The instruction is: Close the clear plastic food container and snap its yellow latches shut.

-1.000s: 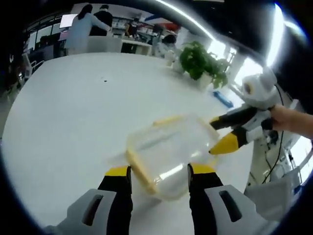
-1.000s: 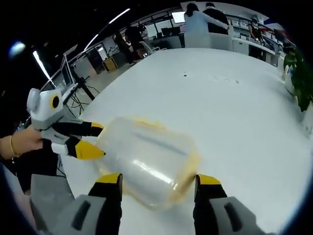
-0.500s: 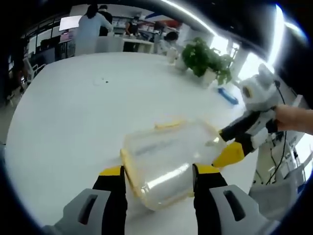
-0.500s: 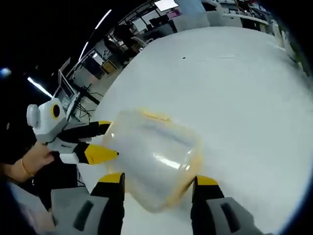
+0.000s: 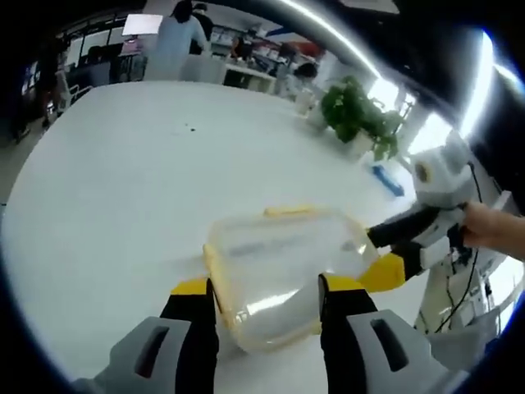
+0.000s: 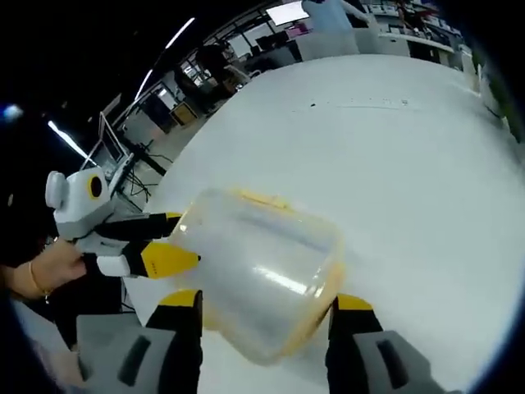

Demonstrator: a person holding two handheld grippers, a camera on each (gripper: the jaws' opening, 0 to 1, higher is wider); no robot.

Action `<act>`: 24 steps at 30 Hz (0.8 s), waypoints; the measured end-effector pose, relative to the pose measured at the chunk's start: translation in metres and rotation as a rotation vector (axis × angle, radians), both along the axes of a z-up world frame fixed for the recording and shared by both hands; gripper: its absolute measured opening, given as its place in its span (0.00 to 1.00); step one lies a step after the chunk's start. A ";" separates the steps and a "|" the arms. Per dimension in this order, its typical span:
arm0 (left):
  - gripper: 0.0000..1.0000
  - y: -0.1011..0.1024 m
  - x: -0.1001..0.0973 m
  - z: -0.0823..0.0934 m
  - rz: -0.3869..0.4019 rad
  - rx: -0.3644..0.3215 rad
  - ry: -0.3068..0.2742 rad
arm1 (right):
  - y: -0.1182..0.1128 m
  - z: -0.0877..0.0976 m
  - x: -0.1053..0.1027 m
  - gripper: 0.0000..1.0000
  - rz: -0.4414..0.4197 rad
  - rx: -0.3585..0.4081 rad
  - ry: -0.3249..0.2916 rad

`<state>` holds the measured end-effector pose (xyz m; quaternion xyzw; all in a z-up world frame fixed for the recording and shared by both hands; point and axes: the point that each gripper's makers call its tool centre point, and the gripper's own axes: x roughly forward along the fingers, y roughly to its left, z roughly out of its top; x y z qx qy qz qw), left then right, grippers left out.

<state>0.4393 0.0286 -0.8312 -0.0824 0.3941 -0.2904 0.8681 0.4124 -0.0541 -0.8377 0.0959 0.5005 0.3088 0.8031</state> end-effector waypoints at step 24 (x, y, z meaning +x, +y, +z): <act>0.48 0.008 0.012 0.007 0.086 -0.076 -0.022 | 0.004 0.002 0.018 0.62 -0.006 0.022 -0.049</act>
